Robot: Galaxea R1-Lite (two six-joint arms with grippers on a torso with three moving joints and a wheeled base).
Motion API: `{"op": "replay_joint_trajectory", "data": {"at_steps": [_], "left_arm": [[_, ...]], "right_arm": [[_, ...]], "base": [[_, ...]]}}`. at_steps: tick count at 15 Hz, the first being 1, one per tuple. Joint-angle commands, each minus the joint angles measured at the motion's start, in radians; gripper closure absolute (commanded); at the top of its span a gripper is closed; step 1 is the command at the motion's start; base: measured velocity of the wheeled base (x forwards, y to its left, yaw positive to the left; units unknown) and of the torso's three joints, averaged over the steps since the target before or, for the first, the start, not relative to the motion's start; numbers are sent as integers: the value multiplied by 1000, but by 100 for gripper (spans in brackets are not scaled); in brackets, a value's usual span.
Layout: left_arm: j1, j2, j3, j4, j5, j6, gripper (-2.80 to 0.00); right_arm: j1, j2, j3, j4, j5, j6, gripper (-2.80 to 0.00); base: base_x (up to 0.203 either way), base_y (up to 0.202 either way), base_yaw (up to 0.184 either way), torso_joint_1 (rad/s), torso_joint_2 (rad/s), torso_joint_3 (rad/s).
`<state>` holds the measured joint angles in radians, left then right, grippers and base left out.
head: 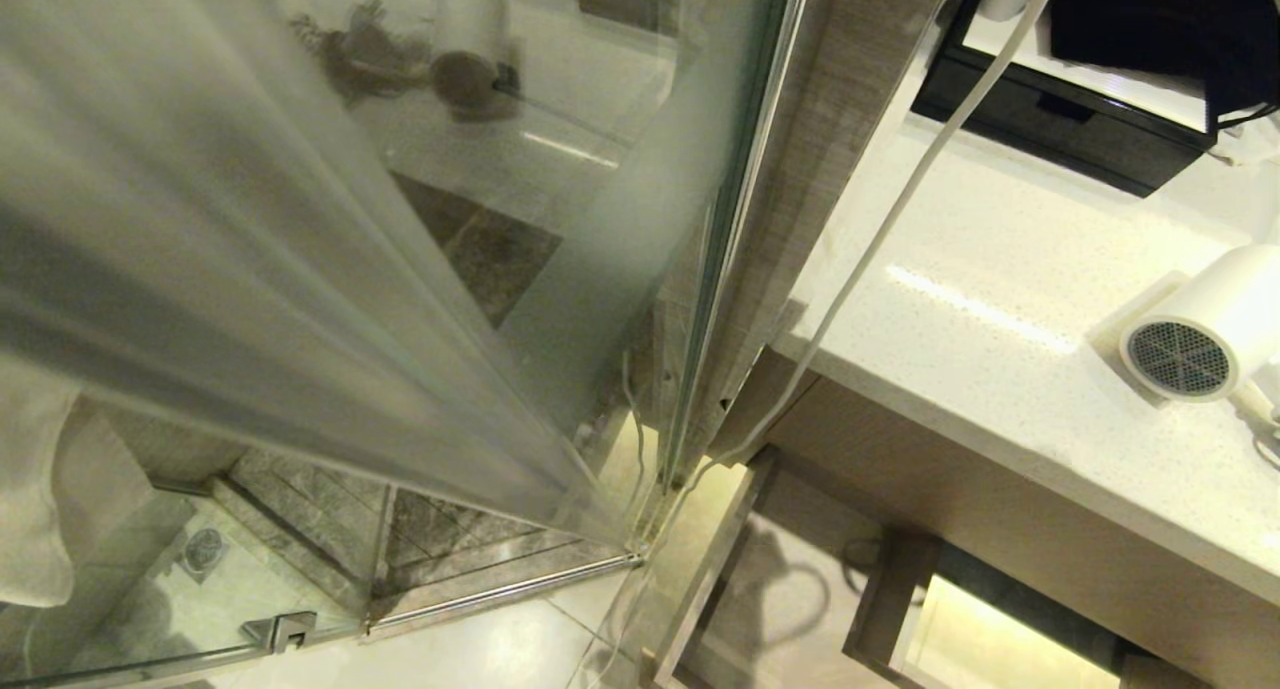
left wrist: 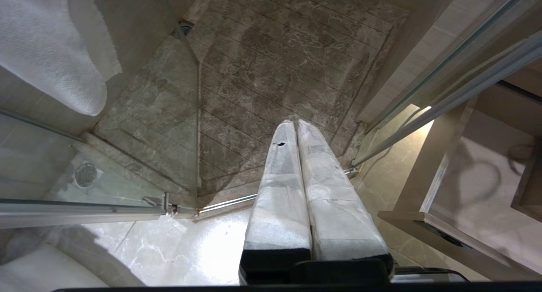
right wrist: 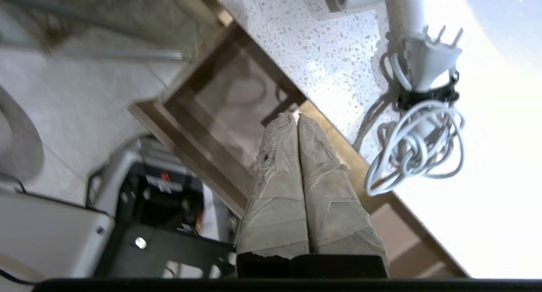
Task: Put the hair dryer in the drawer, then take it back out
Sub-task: Pick up the hairdryer
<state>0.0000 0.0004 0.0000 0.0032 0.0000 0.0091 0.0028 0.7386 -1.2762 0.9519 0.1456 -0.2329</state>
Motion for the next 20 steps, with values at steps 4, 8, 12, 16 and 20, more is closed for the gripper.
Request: {"op": "replay_joint_trajectory", "data": {"at_steps": [4, 8, 12, 16, 20], "left_arm": [[0, 0, 0, 0, 0, 0, 0], [0, 0, 0, 0, 1, 0, 0], [0, 0, 0, 0, 0, 0, 0], [0, 0, 0, 0, 0, 0, 0], [0, 0, 0, 0, 2, 0, 0]], "right_arm": [[-71, 216, -67, -23, -11, -273, 0], [-107, 283, -39, -157, -25, -287, 0], [-203, 380, -52, -243, -21, -434, -280], [-273, 416, -116, -230, -26, -544, -280], [-341, 439, -134, -229, -24, -654, -280]], "base": [[0, 0, 0, 0, 0, 0], [0, 0, 0, 0, 0, 0], [0, 0, 0, 0, 0, 0], [0, 0, 0, 0, 0, 0], [0, 0, 0, 0, 0, 0]]}}
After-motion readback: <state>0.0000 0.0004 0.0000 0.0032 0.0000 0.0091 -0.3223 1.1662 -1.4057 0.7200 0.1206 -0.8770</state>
